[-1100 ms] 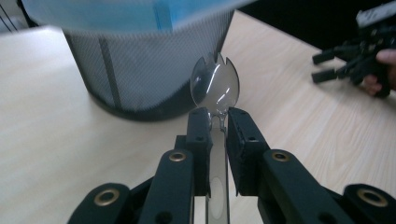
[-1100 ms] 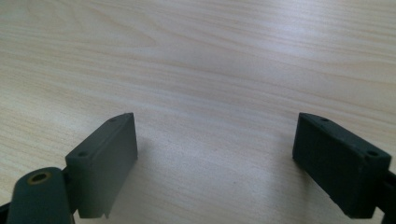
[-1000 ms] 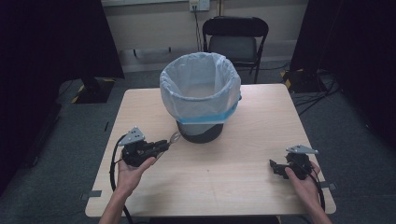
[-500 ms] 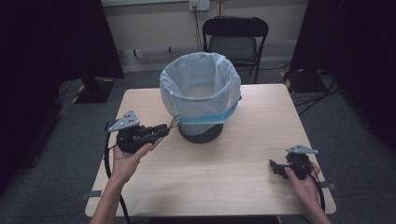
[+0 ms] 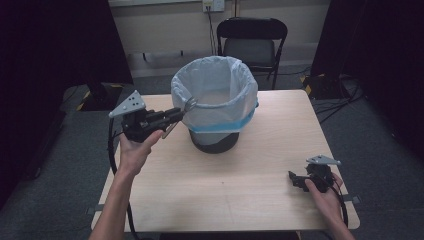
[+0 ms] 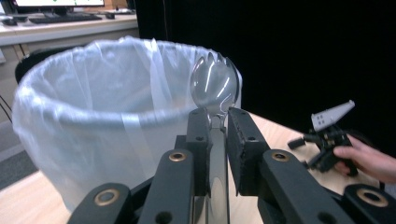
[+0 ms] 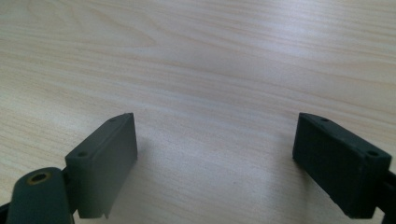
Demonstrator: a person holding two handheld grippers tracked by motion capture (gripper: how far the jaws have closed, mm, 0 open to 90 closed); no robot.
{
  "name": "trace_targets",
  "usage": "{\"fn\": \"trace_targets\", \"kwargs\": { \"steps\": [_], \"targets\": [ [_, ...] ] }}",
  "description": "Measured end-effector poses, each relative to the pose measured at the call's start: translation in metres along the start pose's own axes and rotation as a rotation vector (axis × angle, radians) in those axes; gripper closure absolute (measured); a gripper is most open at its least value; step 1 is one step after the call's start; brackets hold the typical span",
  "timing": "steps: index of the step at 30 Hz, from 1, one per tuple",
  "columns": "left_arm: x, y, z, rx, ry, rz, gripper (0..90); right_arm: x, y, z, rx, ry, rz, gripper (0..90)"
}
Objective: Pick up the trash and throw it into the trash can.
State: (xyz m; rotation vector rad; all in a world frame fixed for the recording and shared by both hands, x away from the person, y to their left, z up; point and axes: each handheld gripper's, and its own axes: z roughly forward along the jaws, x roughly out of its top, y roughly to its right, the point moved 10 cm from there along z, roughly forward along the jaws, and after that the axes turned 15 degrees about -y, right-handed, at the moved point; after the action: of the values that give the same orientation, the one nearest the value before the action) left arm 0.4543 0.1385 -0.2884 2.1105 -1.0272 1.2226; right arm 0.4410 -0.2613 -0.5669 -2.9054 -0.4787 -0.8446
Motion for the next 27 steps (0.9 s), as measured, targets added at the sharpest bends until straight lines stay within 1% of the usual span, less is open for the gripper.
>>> {"fn": "trace_targets", "kwargs": {
  "steps": [3, 4, 9, 10, 12, 17, 19, 20, 21, 27],
  "targets": [
    [0.013, -0.006, 0.003, -0.003, 0.017, -0.001, 80.0, 0.000, 0.000, 0.000, 0.002, -0.002, 0.001, 12.9],
    [0.017, -0.009, 0.004, 0.004, 0.018, 0.002, 80.0, 0.000, 0.000, 0.000, 0.001, -0.001, 0.000, 12.9],
    [0.033, -0.016, 0.015, -0.002, 0.026, -0.002, 80.0, 0.000, 0.000, 0.000, 0.000, 0.000, 0.001, 13.0],
    [0.037, -0.018, 0.018, -0.002, 0.018, 0.003, 80.0, 0.000, 0.000, 0.000, 0.001, -0.001, 0.001, 12.9],
    [0.044, -0.019, 0.022, -0.005, 0.017, 0.004, 80.0, 0.000, 0.000, 0.000, 0.001, -0.001, 0.001, 13.0],
    [0.057, -0.026, 0.035, -0.025, 0.016, -0.005, 80.0, 0.000, 0.000, 0.000, 0.001, -0.001, 0.000, 12.9],
    [0.060, -0.029, 0.042, -0.028, 0.007, -0.010, 80.0, 0.000, 0.000, 0.000, 0.001, -0.001, 0.000, 13.0],
    [0.063, -0.030, 0.045, -0.031, 0.013, -0.016, 80.0, 0.000, 0.000, 0.000, 0.001, -0.001, 0.000, 12.9],
    [0.064, -0.031, 0.047, -0.032, 0.006, -0.012, 80.0, 0.000, 0.000, 0.000, 0.001, -0.001, 0.000, 13.0],
    [0.080, -0.040, 0.062, -0.033, -0.008, -0.020, 80.0, 0.000, 0.000, 0.000, 0.001, -0.001, 0.000, 12.9]
  ]
}}
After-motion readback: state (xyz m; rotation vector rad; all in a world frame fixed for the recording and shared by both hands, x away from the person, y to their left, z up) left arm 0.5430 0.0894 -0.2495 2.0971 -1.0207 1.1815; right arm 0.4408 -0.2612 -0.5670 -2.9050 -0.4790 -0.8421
